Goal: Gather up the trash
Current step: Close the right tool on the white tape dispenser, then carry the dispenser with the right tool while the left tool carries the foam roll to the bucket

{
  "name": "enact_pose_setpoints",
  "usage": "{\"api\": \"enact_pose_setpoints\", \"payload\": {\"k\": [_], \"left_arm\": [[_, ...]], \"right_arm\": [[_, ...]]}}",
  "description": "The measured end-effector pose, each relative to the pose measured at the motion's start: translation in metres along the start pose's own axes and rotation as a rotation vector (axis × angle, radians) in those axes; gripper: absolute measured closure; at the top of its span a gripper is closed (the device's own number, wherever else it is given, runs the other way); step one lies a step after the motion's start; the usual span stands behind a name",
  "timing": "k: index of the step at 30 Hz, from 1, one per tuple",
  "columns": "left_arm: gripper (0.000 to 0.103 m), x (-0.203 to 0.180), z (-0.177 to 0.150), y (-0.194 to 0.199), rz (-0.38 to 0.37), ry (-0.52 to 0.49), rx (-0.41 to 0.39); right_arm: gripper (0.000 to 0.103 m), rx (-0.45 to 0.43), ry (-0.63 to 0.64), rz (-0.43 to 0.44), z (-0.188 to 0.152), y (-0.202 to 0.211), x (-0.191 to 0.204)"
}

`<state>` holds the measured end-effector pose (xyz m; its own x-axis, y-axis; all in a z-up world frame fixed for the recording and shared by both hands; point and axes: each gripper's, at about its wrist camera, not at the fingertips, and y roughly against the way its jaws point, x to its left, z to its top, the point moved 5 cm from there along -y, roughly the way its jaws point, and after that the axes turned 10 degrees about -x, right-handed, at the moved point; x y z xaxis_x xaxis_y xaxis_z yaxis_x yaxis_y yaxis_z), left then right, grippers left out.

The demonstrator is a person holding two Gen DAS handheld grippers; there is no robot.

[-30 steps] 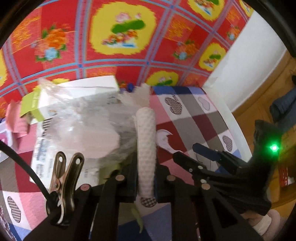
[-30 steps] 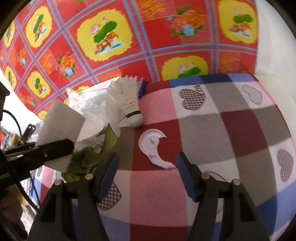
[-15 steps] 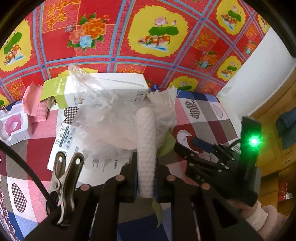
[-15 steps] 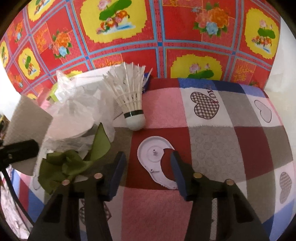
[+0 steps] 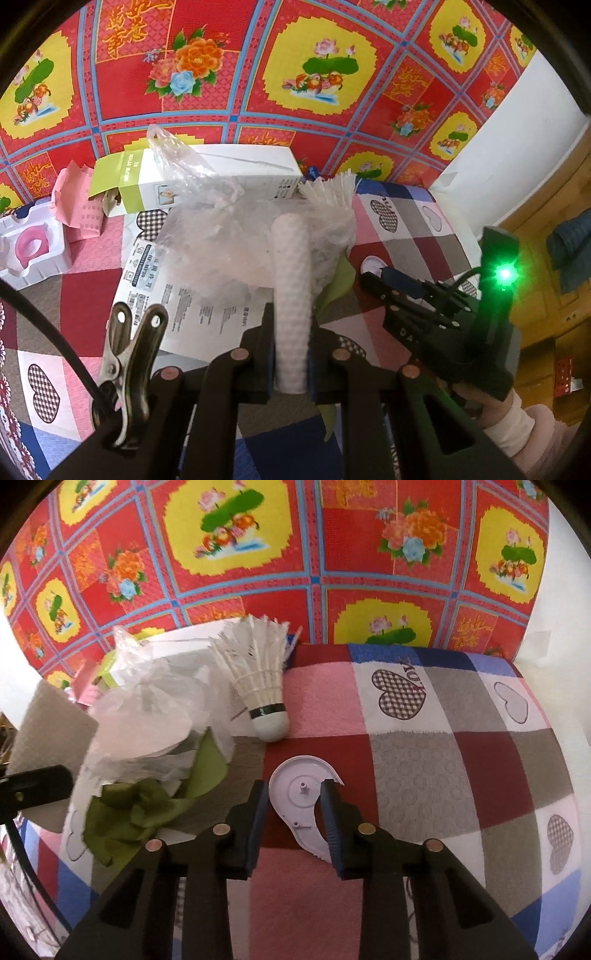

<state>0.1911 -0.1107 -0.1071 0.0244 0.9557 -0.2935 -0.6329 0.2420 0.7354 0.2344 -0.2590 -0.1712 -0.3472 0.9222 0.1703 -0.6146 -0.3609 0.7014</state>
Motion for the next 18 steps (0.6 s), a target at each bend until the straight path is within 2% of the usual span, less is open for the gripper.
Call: {"api": "enact_pose_setpoints", "payload": {"k": [18], "left_arm": [[0.090,-0.009,-0.015,0.022,-0.038,-0.079,0.007]], "right_arm": [[0.073,-0.060,-0.092,0.030,-0.006,0.076,0.036]]}}
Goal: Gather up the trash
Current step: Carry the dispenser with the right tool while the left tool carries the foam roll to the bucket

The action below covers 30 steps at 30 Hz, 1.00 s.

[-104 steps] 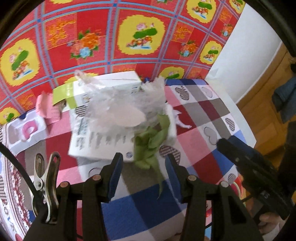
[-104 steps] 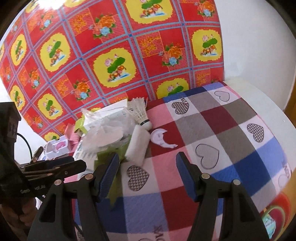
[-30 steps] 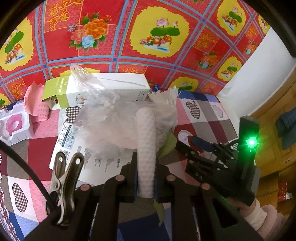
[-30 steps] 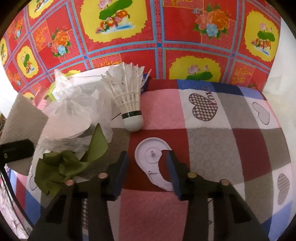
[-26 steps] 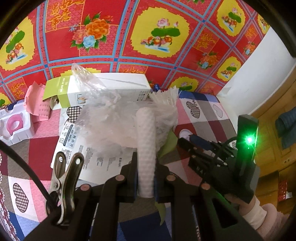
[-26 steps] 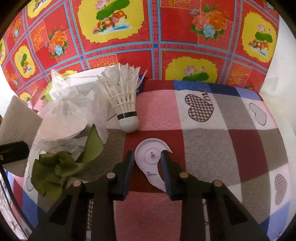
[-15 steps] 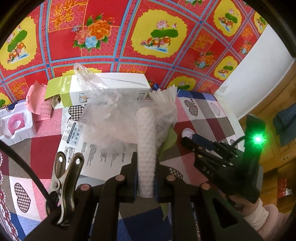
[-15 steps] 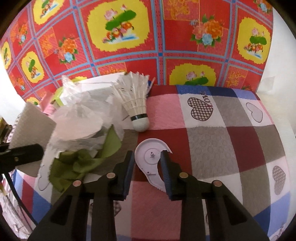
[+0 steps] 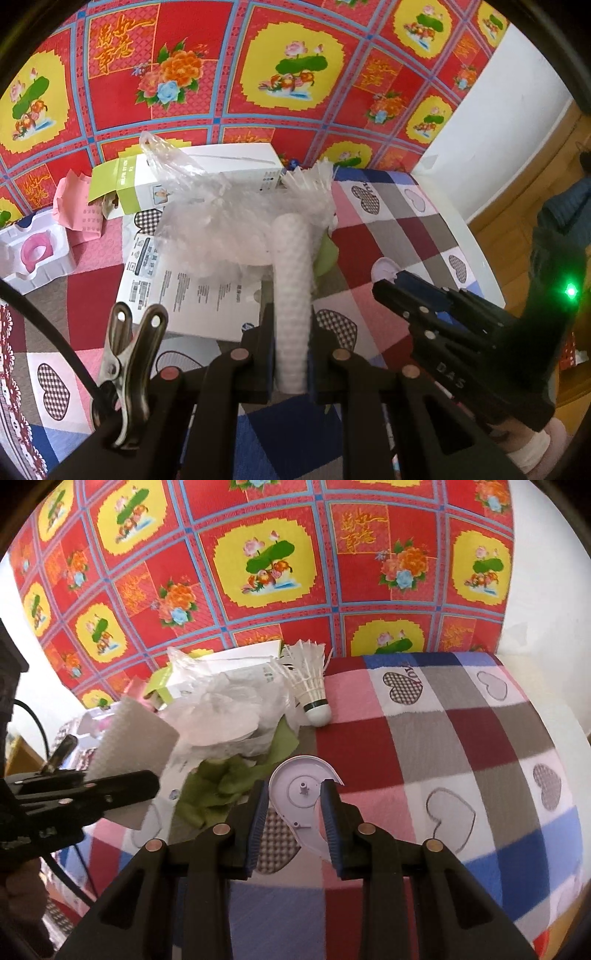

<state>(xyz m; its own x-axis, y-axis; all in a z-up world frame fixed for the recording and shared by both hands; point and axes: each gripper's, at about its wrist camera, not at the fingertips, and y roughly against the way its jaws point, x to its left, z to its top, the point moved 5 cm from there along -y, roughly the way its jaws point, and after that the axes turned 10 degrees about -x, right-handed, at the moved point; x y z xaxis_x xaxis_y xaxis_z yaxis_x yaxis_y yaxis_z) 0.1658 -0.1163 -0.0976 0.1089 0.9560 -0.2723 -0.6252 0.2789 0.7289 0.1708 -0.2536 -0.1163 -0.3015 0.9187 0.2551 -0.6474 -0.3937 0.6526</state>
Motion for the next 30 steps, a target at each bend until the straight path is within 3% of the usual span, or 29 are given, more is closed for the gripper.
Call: {"api": "enact_pose_setpoints", "payload": {"k": [30], "left_arm": [[0.090,-0.041,-0.047,0.064,-0.112,-0.178,-0.013]], "right_arm": [[0.073,-0.127,-0.134,-0.119,-0.049,0.118,0.023]]}}
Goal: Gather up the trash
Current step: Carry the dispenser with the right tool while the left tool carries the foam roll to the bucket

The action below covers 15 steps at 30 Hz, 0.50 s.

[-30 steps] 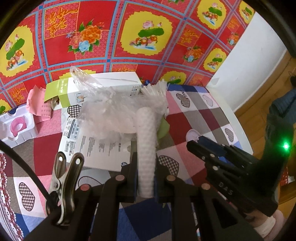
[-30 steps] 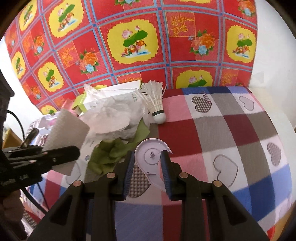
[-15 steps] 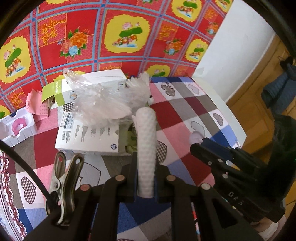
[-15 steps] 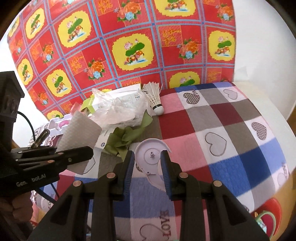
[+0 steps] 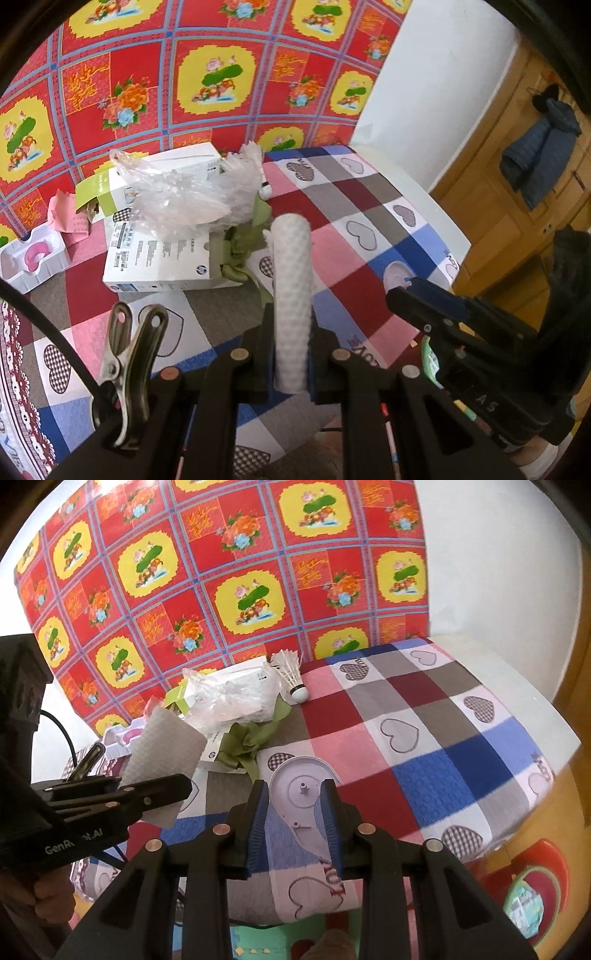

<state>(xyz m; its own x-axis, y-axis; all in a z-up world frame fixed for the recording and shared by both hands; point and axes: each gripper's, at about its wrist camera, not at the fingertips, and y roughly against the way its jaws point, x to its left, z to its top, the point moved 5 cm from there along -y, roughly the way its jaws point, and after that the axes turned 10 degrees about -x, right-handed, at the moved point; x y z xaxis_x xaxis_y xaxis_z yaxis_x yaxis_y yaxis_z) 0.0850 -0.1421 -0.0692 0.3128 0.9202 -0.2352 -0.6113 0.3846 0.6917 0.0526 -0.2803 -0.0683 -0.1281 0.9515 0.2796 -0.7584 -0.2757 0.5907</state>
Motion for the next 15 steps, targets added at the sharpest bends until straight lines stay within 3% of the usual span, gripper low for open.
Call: {"api": "enact_pose_setpoints", "payload": {"k": [15], "left_arm": [[0.090,-0.042,-0.019,0.006,-0.086,-0.105,0.026]], "right_arm": [[0.073,-0.041,-0.062,-0.106,-0.019,0.048,-0.026]]}}
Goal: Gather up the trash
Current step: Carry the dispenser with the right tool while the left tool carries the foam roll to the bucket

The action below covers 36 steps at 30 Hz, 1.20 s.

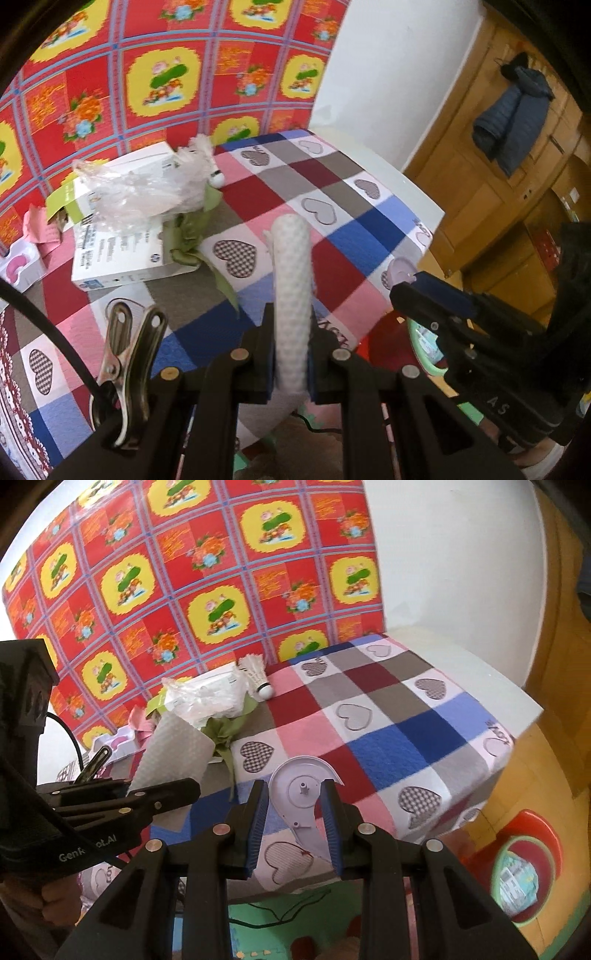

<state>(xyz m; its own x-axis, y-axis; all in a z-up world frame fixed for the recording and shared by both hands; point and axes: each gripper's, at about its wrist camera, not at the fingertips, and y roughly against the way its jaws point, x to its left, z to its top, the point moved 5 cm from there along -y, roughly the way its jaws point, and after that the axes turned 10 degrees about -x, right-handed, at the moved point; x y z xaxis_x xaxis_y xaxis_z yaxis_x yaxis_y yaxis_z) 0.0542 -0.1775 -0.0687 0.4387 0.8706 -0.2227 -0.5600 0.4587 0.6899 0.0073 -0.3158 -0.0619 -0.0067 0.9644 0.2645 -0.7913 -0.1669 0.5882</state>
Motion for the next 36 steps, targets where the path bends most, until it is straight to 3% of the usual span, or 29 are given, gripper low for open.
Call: {"api": "enact_pose_setpoints", "payload": {"k": [16,36], "left_arm": [[0.090,-0.068,-0.006,-0.019,-0.092,-0.102,0.040],[0.090,-0.194,-0.031,-0.050,-0.201,-0.233,0.117]], "right_arm": [[0.073,-0.029,-0.075,-0.099,-0.012,0.043,-0.057],[0.073,-0.037,-0.204,-0.254,-0.043,0.115,-0.172]]}}
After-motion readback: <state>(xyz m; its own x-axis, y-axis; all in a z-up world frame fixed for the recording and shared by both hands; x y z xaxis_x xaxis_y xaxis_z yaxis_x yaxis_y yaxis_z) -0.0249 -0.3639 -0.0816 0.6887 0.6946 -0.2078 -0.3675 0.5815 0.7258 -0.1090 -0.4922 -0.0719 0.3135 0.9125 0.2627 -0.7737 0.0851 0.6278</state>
